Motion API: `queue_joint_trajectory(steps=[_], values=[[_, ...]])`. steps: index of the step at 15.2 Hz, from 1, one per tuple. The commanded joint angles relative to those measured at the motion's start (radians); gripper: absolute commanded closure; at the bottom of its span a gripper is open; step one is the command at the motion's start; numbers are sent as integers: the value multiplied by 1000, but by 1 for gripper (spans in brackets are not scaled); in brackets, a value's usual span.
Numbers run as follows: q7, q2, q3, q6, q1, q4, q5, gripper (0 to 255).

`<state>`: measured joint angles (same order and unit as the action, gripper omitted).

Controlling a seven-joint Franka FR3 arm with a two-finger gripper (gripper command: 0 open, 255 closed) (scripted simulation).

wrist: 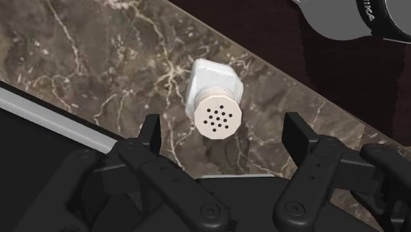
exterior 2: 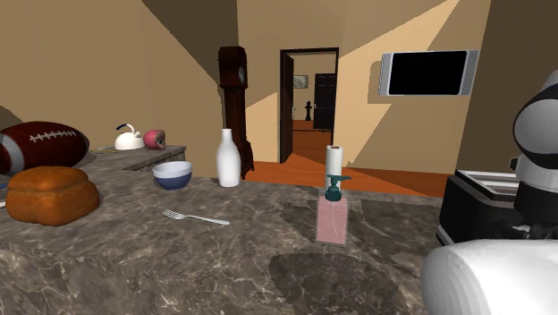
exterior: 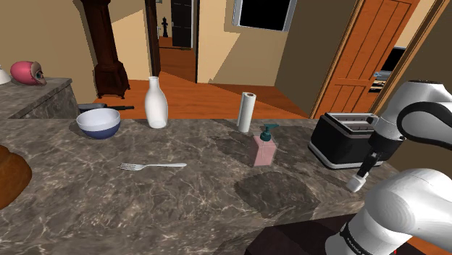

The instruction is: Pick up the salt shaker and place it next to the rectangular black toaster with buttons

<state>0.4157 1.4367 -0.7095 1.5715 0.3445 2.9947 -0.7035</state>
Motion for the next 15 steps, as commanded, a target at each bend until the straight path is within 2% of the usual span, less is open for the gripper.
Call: queue_joint_trajectory(steps=[1, 3, 7, 15], values=[[0, 0, 0, 0, 0, 0, 0, 0], [0, 0, 0, 0, 0, 0, 0, 0], [-9, -18, 107, -89, -63, -117, 106, 0], [-9, -18, 107, -89, -63, -117, 106, 0]])
